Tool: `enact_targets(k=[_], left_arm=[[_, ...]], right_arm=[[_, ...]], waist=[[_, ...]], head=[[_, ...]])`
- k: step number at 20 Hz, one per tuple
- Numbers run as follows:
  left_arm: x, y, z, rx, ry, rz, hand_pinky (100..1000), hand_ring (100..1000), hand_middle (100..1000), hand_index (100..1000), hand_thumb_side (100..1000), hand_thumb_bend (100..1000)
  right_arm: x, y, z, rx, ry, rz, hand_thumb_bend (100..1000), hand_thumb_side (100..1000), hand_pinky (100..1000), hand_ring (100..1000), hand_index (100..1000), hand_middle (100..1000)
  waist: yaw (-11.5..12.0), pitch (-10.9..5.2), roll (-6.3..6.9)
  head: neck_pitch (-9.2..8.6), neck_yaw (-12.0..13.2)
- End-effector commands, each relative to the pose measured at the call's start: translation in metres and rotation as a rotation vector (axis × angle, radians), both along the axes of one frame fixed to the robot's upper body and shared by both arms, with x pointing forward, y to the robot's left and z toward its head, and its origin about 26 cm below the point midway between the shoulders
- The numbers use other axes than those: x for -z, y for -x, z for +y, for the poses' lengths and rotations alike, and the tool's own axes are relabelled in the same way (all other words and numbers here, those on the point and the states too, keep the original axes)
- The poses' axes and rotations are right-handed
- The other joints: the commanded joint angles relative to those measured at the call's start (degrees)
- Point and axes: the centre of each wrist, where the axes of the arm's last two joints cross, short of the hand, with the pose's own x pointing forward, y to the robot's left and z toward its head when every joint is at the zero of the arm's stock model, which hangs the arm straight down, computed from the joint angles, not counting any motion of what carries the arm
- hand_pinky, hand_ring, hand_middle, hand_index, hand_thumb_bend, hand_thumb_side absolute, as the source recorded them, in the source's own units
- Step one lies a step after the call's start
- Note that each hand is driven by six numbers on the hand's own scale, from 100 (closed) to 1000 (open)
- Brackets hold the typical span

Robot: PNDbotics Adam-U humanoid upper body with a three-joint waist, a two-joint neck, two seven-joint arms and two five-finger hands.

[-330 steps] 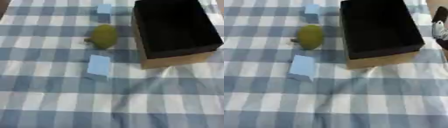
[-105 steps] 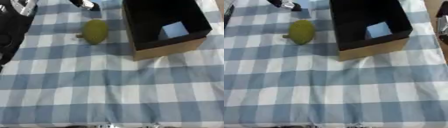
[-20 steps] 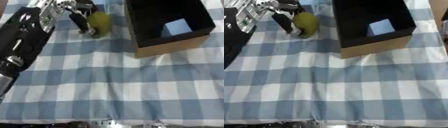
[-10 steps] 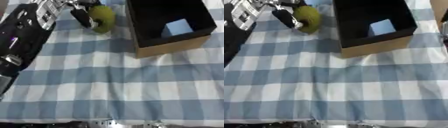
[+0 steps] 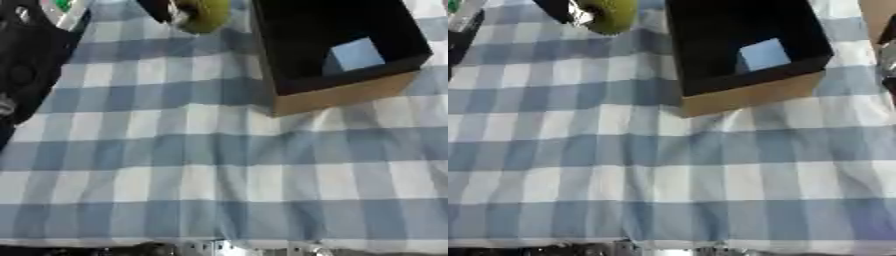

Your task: Pick up objects on the table and place them in the box.

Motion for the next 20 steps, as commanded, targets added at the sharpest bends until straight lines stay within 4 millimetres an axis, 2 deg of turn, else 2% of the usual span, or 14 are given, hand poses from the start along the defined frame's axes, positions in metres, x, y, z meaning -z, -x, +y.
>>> enact_targets(k=[1,5,9,13,20], left_arm=[[-0.025,0.015,-0.012,0.050,0.067,-0.056,738,688,619,720,280,100],[-0.030,0.025,-0.033,0.109,0.169,-0.087,731,682,614,721,283,100],[-0.025,0.026,-0.052,0.159,0.235,-0.098,731,682,615,726,331,100],[-0.010,0.018,-0.066,0.177,0.258,-0.090,733,684,617,730,362,100],[0.010,0.001,-0.072,0.146,0.224,-0.084,739,694,628,741,379,100]], right_arm=[[-0.013,0.001,0.000,-0.011,0.031,-0.035,100,470,900,1000,888,561],[-0.019,-0.002,0.002,-0.036,0.035,-0.058,100,470,900,1000,888,565],[-0.026,-0.005,0.006,-0.063,0.032,-0.077,100,470,901,1000,887,567],[-0.030,-0.007,0.009,-0.084,0.027,-0.092,100,470,901,1000,887,568],[-0.032,-0.008,0.010,-0.092,0.015,-0.094,100,470,901,1000,887,565]], waist=[[-0.2,-2.49,0.08],[-0.7,-2.36,0.12],[-1.3,-2.22,0.29],[-2.2,-2.06,0.34],[-2.9,-1.89,0.80]], head=[[0.29,0.2],[-0.26,1.6],[-1.14,2.9],[-1.76,3.5],[-1.83,3.6]])
